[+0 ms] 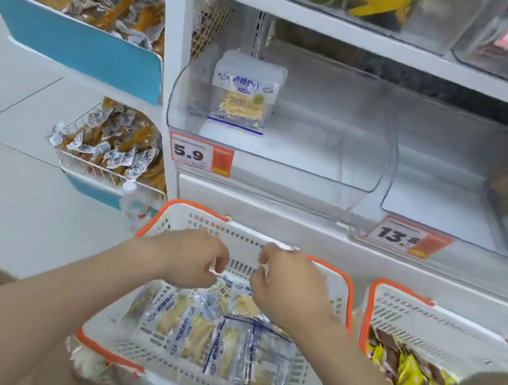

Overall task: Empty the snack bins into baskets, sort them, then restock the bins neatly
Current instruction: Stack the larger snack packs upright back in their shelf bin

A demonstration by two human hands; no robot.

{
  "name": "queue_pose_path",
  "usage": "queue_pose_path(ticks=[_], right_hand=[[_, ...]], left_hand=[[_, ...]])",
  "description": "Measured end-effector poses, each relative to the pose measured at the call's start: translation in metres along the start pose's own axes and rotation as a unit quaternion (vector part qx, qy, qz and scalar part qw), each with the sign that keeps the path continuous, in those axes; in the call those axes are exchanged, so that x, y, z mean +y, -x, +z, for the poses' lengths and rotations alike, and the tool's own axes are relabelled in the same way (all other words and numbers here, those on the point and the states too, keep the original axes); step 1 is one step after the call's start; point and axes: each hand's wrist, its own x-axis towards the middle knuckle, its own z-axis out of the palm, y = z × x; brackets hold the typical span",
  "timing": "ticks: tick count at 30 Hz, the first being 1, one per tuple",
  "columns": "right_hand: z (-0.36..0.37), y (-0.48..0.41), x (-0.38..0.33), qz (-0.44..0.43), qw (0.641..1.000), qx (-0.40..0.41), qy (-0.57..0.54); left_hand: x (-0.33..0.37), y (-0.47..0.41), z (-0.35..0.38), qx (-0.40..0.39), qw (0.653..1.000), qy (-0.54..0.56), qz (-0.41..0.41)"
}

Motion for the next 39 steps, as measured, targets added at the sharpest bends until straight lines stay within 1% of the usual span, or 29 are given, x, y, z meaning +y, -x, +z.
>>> queue_pose_path(ticks=[2,4,7,8,10,12,13,15,17,18,19,20,22,23,24,26,28,32,34,35,36,37,39], right_hand=[[0.041,0.005,0.025,0.050,0.989,-0.138,0.011],[0.079,0.010,0.050,0.085,0.973,-0.215,0.002],[0.128,0.025,0.081,0.152,0.949,-0.269,-0.059],[0.143,0.030,0.088,0.170,0.943,-0.280,-0.067],[0.169,0.039,0.097,0.200,0.931,-0.301,-0.045],[0.190,0.039,0.100,0.202,0.935,-0.290,-0.018],[0.197,0.035,0.097,0.174,0.948,-0.264,-0.013],[0.205,0.023,0.085,0.081,0.976,-0.202,-0.023],[0.215,0.011,0.074,0.014,0.986,-0.155,-0.061],[0.222,0.007,0.072,-0.004,0.985,-0.152,-0.076],[0.232,0.006,0.072,-0.014,0.981,-0.174,-0.086],[0.242,0.007,0.073,-0.021,0.972,-0.214,-0.091],[0.263,0.015,0.075,-0.005,0.944,-0.316,-0.093],[0.271,0.020,0.075,0.007,0.934,-0.346,-0.085],[0.279,0.024,0.075,0.013,0.933,-0.353,-0.072],[0.287,0.028,0.073,0.016,0.939,-0.337,-0.058],[0.289,0.028,0.070,0.026,0.945,-0.320,-0.065],[0.281,0.018,0.068,0.027,0.970,-0.239,-0.015],[0.275,0.011,0.067,0.036,0.973,-0.227,-0.004],[0.271,0.008,0.065,0.054,0.971,-0.230,-0.024],[0.269,0.005,0.065,0.083,0.965,-0.237,-0.074],[0.264,0.002,0.064,0.121,0.948,-0.251,-0.154],[0.255,-0.002,0.062,0.187,0.885,-0.265,-0.334]], left_hand=[[-0.005,-0.016,0.033,-0.072,0.997,0.001,-0.014],[-0.014,-0.030,0.066,-0.119,0.992,0.011,-0.048],[-0.030,-0.051,0.110,-0.165,0.981,0.024,-0.095],[-0.036,-0.057,0.122,-0.175,0.978,0.027,-0.109],[-0.048,-0.070,0.146,-0.182,0.973,0.042,-0.137],[-0.061,-0.082,0.169,-0.167,0.971,0.060,-0.158],[-0.067,-0.086,0.180,-0.156,0.972,0.062,-0.165],[-0.076,-0.093,0.202,-0.132,0.975,0.044,-0.171],[-0.081,-0.097,0.224,-0.130,0.977,0.016,-0.166],[-0.082,-0.098,0.234,-0.137,0.976,0.014,-0.168],[-0.082,-0.098,0.241,-0.144,0.975,0.017,-0.169],[-0.081,-0.097,0.247,-0.147,0.975,0.019,-0.167],[-0.078,-0.096,0.253,-0.135,0.977,0.023,-0.161],[-0.076,-0.094,0.255,-0.127,0.978,0.029,-0.163],[-0.075,-0.094,0.256,-0.120,0.978,0.039,-0.168],[-0.074,-0.095,0.255,-0.101,0.975,0.082,-0.180],[-0.073,-0.097,0.253,-0.082,0.962,0.167,-0.198],[-0.069,-0.097,0.245,-0.076,0.923,0.303,-0.224],[-0.067,-0.094,0.240,-0.074,0.892,0.381,-0.232],[-0.066,-0.092,0.236,-0.072,0.881,0.406,-0.232],[-0.065,-0.089,0.232,-0.069,0.877,0.416,-0.230],[-0.063,-0.087,0.228,-0.068,0.873,0.427,-0.226],[-0.060,-0.084,0.220,-0.060,0.865,0.450,-0.213]])
